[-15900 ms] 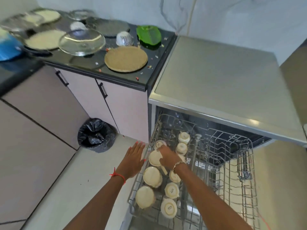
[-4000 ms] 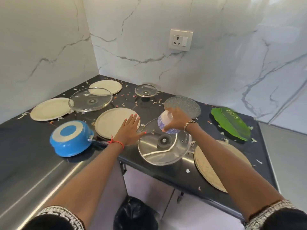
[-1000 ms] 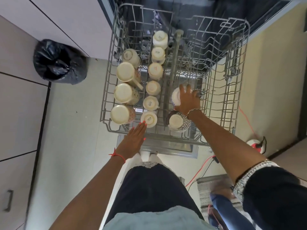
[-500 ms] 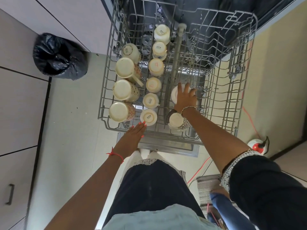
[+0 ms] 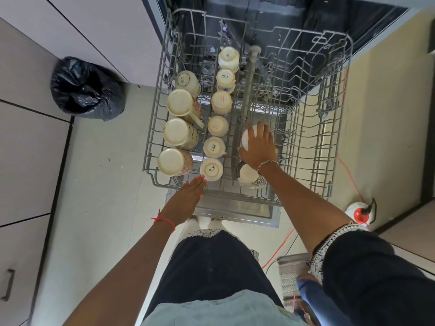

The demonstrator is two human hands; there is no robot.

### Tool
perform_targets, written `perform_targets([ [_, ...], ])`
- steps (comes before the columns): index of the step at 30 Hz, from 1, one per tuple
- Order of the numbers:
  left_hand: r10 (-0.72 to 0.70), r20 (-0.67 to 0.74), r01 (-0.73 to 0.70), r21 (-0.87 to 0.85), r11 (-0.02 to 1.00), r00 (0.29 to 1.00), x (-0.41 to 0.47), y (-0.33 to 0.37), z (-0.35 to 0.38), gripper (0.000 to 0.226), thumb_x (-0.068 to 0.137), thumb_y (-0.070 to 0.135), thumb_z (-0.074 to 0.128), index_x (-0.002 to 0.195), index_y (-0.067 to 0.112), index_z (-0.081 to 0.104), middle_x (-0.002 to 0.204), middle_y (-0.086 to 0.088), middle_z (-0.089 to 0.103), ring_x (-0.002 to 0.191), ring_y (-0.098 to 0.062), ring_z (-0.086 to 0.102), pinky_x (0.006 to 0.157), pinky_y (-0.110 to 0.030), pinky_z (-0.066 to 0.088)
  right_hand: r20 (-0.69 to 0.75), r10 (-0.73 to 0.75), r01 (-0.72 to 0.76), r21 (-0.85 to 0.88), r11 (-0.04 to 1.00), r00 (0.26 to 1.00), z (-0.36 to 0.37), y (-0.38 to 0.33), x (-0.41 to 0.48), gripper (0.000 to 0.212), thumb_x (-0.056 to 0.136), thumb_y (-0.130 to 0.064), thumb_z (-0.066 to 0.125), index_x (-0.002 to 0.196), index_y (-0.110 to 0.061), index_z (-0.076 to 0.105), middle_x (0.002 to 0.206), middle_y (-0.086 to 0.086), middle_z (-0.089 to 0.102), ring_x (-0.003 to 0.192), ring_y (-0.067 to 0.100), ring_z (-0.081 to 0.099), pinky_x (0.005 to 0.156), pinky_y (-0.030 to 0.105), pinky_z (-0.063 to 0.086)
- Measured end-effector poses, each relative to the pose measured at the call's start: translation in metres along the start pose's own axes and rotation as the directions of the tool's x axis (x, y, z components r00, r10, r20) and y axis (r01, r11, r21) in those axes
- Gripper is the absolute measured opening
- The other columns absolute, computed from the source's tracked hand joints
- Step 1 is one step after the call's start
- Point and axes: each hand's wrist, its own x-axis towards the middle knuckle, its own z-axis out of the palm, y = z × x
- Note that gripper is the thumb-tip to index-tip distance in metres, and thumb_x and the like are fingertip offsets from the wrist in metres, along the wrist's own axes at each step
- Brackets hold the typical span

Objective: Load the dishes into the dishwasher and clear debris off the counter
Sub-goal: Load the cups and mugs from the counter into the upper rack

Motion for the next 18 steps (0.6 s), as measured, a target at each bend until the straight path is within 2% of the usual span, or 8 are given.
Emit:
perform_targets([
  [4, 0.019, -0.066, -0.021, -0.032, 0.999, 0.998, -0.010, 0.000, -0.021, 0.049, 0.102, 0.019, 0.031, 0.148, 0.009, 0.017, 0.156, -0.005, 0.011, 0.145, -0.018, 0.006, 0.116, -0.028, 0.002, 0.029, -0.136, 0.137, -0.003, 0.991, 0.990, -0.011, -0.025, -0.014, 0.069, 0.090, -0.034, 0.051, 0.144, -0.005, 0.019, 0.148, 0.024, 0.019, 0.139, 0.041, 0.016, 0.114, 0.048, 0.020],
  [6, 0.048, -0.142, -0.052, -0.024, 0.998, 0.989, -0.017, -0.003, -0.034, 0.047, 0.102, 0.023, 0.032, 0.146, 0.007, 0.026, 0.154, -0.007, 0.020, 0.144, -0.021, 0.015, 0.117, -0.035, 0.008, 0.035, -0.196, 0.196, 0.003, 0.981, 0.980, -0.015, -0.041, -0.020, 0.065, 0.088, -0.031, 0.053, 0.140, -0.003, 0.026, 0.143, 0.023, 0.028, 0.137, 0.039, 0.021, 0.112, 0.047, 0.024],
  [8, 0.071, -0.195, -0.071, 0.007, 0.997, 0.978, -0.027, -0.008, -0.048, 0.055, 0.097, 0.034, 0.024, 0.142, 0.004, 0.034, 0.151, -0.010, 0.029, 0.141, -0.026, 0.024, 0.115, -0.043, 0.017, 0.046, -0.245, 0.245, 0.001, 0.970, 0.969, -0.020, -0.061, -0.027, 0.063, 0.088, -0.030, 0.053, 0.139, -0.002, 0.029, 0.141, 0.024, 0.032, 0.135, 0.038, 0.025, 0.110, 0.047, 0.027],
  [10, 0.040, -0.187, -0.037, 0.020, 0.999, 0.982, -0.037, -0.015, -0.061, 0.068, 0.090, 0.044, 0.014, 0.144, 0.005, 0.032, 0.152, -0.008, 0.025, 0.143, -0.025, 0.019, 0.115, -0.039, 0.011, 0.058, -0.285, 0.287, -0.026, 0.958, 0.957, -0.026, -0.081, -0.035, 0.063, 0.090, -0.031, 0.050, 0.141, -0.001, 0.028, 0.144, 0.024, 0.028, 0.136, 0.039, 0.024, 0.111, 0.047, 0.026],
  [13, 0.005, -0.199, 0.006, 0.054, 0.999, 0.980, -0.056, -0.034, -0.081, 0.069, 0.088, 0.046, 0.025, 0.141, 0.003, 0.037, 0.151, -0.013, 0.029, 0.140, -0.028, 0.023, 0.112, -0.044, 0.016, 0.021, -0.377, 0.378, -0.031, 0.925, 0.926, -0.033, -0.118, -0.048, 0.061, 0.088, -0.030, 0.055, 0.135, 0.004, 0.037, 0.144, 0.029, 0.030, 0.136, 0.042, 0.026, 0.111, 0.048, 0.023],
  [15, -0.015, -0.196, 0.034, 0.094, 0.995, 0.981, -0.066, -0.050, -0.090, 0.066, 0.088, 0.044, 0.033, 0.136, 0.000, 0.043, 0.147, -0.017, 0.035, 0.136, -0.032, 0.029, 0.107, -0.050, 0.025, 0.063, -0.391, 0.394, -0.050, 0.918, 0.918, -0.037, -0.144, -0.052, 0.060, 0.078, -0.031, 0.068, 0.123, 0.005, 0.051, 0.131, 0.031, 0.046, 0.126, 0.043, 0.042, 0.105, 0.051, 0.033],
  [17, -0.040, -0.196, 0.059, 0.094, 0.994, 0.980, -0.080, -0.070, -0.100, 0.069, 0.088, 0.047, 0.029, 0.139, 0.002, 0.039, 0.150, -0.015, 0.029, 0.139, -0.029, 0.018, 0.110, -0.049, 0.019, 0.065, -0.409, 0.413, -0.088, 0.906, 0.910, -0.041, -0.174, -0.054, 0.061, 0.074, -0.032, 0.072, 0.119, 0.005, 0.055, 0.126, 0.030, 0.052, 0.121, 0.043, 0.048, 0.101, 0.052, 0.037],
  [18, -0.050, -0.193, 0.071, 0.102, 0.992, 0.980, -0.086, -0.081, -0.107, 0.070, 0.088, 0.049, 0.027, 0.141, 0.003, 0.036, 0.152, -0.014, 0.025, 0.140, -0.027, 0.012, 0.111, -0.048, 0.016, 0.048, -0.427, 0.430, -0.084, 0.899, 0.903, -0.045, -0.190, -0.056, 0.061, 0.080, -0.032, 0.066, 0.126, 0.005, 0.050, 0.133, 0.029, 0.046, 0.128, 0.041, 0.042, 0.107, 0.051, 0.031],
])
